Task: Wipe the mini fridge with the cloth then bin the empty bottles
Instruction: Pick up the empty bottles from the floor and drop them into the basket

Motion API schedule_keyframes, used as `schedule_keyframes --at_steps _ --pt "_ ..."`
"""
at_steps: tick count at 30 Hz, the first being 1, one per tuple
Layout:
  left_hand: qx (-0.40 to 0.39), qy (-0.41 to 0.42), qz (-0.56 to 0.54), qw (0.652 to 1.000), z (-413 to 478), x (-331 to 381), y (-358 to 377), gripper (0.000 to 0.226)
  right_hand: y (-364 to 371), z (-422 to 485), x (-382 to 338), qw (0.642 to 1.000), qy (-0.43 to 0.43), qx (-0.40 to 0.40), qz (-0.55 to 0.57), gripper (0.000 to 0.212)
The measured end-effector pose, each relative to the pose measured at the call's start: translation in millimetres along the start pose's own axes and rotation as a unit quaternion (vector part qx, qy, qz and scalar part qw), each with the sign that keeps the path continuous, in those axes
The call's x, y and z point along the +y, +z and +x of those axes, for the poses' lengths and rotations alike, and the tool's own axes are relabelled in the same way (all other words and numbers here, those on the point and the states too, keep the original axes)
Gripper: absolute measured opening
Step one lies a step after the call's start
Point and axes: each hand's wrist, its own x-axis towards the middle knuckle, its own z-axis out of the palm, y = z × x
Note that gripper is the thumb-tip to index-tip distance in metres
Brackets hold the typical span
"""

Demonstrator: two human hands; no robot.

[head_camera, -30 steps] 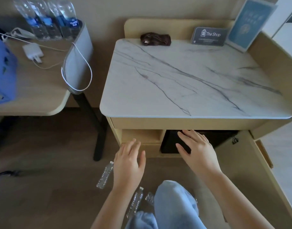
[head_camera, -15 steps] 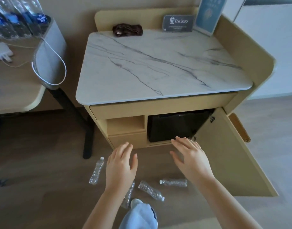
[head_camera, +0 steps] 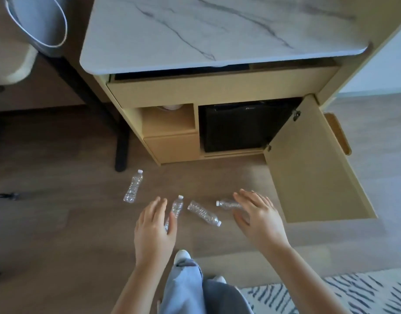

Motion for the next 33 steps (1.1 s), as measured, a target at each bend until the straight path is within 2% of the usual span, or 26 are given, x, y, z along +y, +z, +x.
schedule_keyframes --at_steps 4,8,11,24,29,33 --pt "-0.017 -0.038 0.005 0.999 -18 -34 44 0.046 56 -10 18 0.999 0.001 -0.026 -0.019 0.037" --pt "-0.038 -0.067 0.010 0.997 -30 -77 105 0.032 133 -19 43 0.998 0.023 -0.050 -0.006 0.036" --pt "-0.061 -0.074 0.009 0.995 -37 -113 156 0.039 198 -28 64 0.997 0.030 -0.066 -0.011 0.039" --pt "-0.119 -0.074 0.000 0.990 -91 -291 400 0.043 485 -69 184 0.992 0.104 -0.067 0.019 0.043" --pt "-0.135 -0.072 0.024 0.988 -103 -344 474 0.045 562 -73 236 0.983 0.160 -0.082 0.037 0.042" --pt "-0.133 -0.105 0.034 0.985 -100 -373 518 0.049 601 -68 264 0.978 0.193 -0.067 0.050 0.040"
